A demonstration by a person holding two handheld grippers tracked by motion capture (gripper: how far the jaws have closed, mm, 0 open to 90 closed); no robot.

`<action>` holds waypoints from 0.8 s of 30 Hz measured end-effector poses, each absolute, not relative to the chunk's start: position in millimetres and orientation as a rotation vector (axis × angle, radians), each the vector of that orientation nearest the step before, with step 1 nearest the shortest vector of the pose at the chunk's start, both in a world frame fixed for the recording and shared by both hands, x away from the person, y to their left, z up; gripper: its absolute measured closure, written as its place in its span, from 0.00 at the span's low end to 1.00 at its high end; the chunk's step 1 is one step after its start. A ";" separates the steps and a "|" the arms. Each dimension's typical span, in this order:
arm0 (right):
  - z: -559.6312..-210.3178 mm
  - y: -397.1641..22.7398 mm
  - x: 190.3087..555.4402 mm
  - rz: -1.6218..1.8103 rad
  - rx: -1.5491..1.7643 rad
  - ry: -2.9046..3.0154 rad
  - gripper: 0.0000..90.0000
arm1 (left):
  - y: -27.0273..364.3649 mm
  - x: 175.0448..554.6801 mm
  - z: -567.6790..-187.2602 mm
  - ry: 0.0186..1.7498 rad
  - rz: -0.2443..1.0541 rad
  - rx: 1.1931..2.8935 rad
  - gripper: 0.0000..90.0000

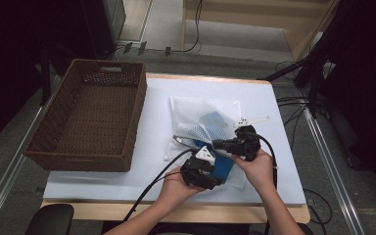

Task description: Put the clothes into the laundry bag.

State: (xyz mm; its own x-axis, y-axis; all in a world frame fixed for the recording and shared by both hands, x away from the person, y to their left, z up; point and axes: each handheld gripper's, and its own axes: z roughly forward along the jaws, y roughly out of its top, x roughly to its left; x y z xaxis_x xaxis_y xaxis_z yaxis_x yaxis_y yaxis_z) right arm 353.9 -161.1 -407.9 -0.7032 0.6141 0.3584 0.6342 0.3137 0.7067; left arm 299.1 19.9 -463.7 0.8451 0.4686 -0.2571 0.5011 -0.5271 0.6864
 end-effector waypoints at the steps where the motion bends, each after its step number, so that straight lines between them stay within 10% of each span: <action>1: -408.0 -161.2 353.9 -1.377 -1.203 -2.527 1.00 | 18.2 299.4 -465.6 0.702 -0.043 2.212 0.48; 6: -408.1 -162.1 354.1 -1.380 -1.203 -2.525 1.00 | 13.5 301.1 -474.5 0.694 0.011 2.208 0.50; 17: -407.4 -162.8 353.8 -1.383 -1.206 -2.522 1.00 | 21.2 305.8 -476.0 0.726 0.034 2.187 0.98; 24: -407.2 -163.3 353.8 -1.384 -1.205 -2.521 1.00 | 38.5 322.7 -462.4 0.757 0.066 2.201 0.99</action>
